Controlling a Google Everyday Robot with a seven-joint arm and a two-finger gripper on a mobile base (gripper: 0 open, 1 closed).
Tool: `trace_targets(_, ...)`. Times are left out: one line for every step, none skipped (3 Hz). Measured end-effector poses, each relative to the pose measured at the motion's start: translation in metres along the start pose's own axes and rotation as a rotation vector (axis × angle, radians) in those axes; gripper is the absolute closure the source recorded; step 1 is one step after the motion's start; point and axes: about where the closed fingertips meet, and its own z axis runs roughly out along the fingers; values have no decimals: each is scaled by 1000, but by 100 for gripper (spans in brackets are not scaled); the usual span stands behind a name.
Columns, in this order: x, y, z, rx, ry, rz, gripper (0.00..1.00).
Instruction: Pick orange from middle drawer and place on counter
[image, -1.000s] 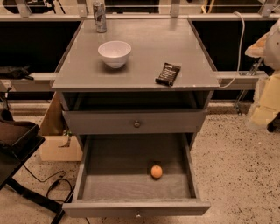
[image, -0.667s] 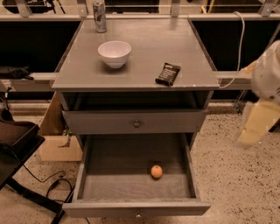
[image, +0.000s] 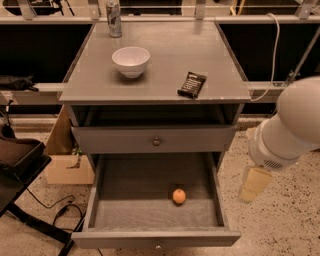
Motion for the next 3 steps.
trace_targets(9, 5, 61, -27, -1, 7, 0)
trace_targets(20, 22, 93, -71, 1, 45, 0)
trace_targets(20, 22, 93, -71, 1, 45, 0)
